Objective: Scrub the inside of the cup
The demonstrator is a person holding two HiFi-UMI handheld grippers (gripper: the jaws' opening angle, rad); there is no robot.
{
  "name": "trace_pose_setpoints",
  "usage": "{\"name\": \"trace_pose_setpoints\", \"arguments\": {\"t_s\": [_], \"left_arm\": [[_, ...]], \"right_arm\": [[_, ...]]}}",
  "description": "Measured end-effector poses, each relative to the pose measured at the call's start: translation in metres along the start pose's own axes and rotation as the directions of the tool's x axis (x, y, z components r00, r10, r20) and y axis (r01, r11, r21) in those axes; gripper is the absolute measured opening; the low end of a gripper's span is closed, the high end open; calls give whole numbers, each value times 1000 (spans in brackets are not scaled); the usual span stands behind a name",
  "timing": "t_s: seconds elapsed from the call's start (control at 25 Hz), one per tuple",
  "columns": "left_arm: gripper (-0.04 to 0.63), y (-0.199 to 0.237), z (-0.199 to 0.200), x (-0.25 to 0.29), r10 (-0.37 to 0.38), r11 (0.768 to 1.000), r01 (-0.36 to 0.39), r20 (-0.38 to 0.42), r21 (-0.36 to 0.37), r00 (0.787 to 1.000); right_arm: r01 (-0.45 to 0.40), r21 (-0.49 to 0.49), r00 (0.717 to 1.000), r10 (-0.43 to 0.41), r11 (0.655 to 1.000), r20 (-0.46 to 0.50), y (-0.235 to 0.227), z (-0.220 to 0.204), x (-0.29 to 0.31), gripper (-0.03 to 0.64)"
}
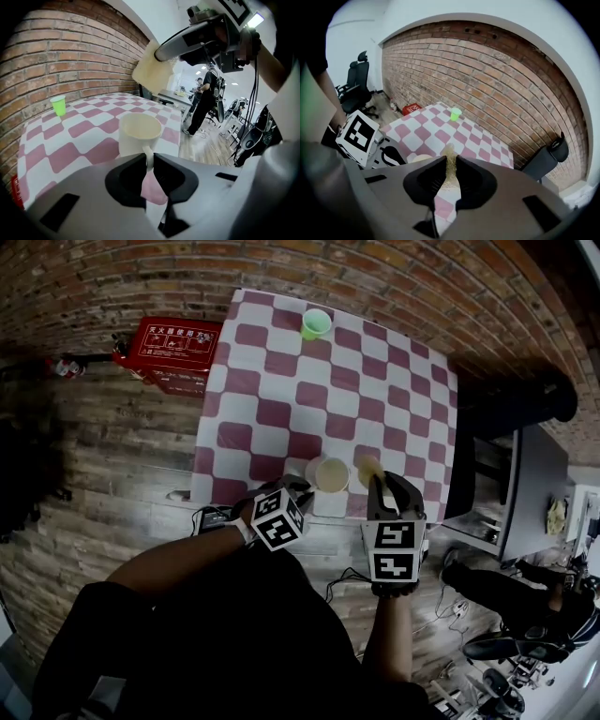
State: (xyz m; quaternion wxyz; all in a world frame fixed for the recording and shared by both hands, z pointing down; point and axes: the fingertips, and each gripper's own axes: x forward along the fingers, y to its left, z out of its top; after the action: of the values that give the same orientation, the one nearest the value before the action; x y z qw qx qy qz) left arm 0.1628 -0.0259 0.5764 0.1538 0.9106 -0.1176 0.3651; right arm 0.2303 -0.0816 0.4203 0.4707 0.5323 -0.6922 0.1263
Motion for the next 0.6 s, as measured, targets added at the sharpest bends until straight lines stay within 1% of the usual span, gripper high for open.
{"name": "trace_pose_setpoints", "arguments": {"t_s": [0.08, 0.28, 0.44, 0.6], "left_arm": [[55, 0, 0, -1, -1, 1000, 1, -1, -2, 1000], [56, -2, 1, 1, -2, 1000, 2, -4, -2, 1000], [57, -2, 2, 1, 2, 1000, -2, -2, 0, 1000], [55, -1, 1, 1, 5, 1000, -5, 2, -4, 1000]], "right_arm": [[-42, 6, 999, 43, 999, -11, 11, -1, 4, 71], [-162, -39, 981, 157, 986, -113, 62, -25, 47, 71], [-199, -59, 963, 184, 978, -198, 84, -42, 86, 71], [-211, -83, 943, 180, 974, -279, 87, -60, 114, 71]]}}
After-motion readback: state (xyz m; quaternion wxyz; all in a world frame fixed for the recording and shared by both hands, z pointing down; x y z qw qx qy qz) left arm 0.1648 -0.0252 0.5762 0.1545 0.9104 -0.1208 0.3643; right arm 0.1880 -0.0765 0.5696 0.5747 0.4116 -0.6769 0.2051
